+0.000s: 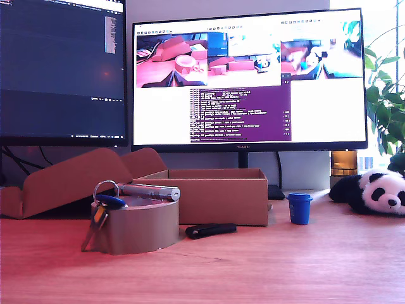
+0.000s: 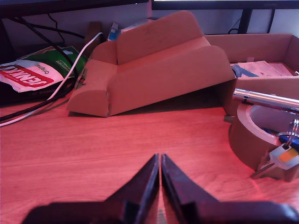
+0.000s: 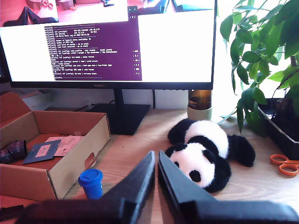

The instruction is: Pick up the keys and place it inside the cardboard box

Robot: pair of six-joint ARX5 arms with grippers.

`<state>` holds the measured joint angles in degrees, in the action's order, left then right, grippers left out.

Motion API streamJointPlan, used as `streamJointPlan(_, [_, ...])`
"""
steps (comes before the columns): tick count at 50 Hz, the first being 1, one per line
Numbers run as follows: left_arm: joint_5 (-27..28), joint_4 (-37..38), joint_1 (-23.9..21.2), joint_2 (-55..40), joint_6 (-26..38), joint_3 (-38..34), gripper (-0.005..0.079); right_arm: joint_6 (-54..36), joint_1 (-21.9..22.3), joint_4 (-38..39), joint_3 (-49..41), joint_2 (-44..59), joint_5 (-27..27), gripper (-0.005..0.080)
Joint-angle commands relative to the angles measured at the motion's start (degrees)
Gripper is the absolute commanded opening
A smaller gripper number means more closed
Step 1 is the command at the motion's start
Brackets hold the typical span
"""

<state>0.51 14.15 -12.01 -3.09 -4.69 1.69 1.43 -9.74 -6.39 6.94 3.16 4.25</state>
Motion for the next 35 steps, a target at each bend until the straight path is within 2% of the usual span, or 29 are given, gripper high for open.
streamJointPlan(1, [3.8,-5.2,-0.1,-0.3,0.2,-0.9,-0.0023,-1.4,0.0,-14.1,-0.5,-1.8,0.2,-0.0013])
streamJointPlan(10, [4.0,-5.2,-0.1,-0.3,0.2,-0.9,-0.0023,-1.4,0.0,-14.1,-0.5,-1.8,0.2,-0.0013])
streamJointPlan(16, [9.4,-6.1,-0.3,-0.3,0.2,-0.9,-0.0023,-1.0,0.0,-14.1,-0.5,-1.8,-2.6,-0.0013])
streamJointPlan(25, [19.1,-8.0,-2.0,-0.3,0.2,-0.9,-0.0023,5.9,-0.3,-14.0,-0.5,-1.8,-14.0,-0.0013])
streamJointPlan(35, [20.1,-9.8,-4.9,-0.3,0.2,-0.9,-0.0023,9.7,-3.0,-12.5,-0.5,-1.8,-25.0,-0.0013])
